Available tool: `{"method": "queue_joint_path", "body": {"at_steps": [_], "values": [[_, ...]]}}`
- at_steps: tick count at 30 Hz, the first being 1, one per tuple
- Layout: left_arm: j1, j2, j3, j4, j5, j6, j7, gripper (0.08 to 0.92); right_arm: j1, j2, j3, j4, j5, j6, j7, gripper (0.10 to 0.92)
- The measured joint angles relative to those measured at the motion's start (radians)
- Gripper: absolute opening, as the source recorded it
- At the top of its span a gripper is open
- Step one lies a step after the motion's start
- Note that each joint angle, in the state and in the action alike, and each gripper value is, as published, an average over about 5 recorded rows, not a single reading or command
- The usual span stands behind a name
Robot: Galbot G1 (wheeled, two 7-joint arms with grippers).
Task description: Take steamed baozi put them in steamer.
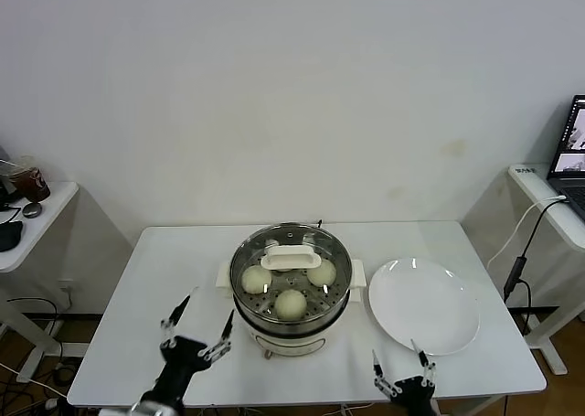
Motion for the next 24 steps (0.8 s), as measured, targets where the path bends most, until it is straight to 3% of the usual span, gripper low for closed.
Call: {"method": "queue_joint_path", "body": {"at_steps": [12,24], "values": [[0.137,-0.042,-0.055,0.158,-0.211,-0.234,0.039,0.823,-0.069,-0.041,-0.040,0.042,0.064,-0.052,0.013,0.823],[0.190,-0.074,-0.071,0.214,-0.213,-0.317,0.038,0.823,-0.106,-0.053,-0.049,0.052,0.081,-0.057,0.015,0.823]]}}
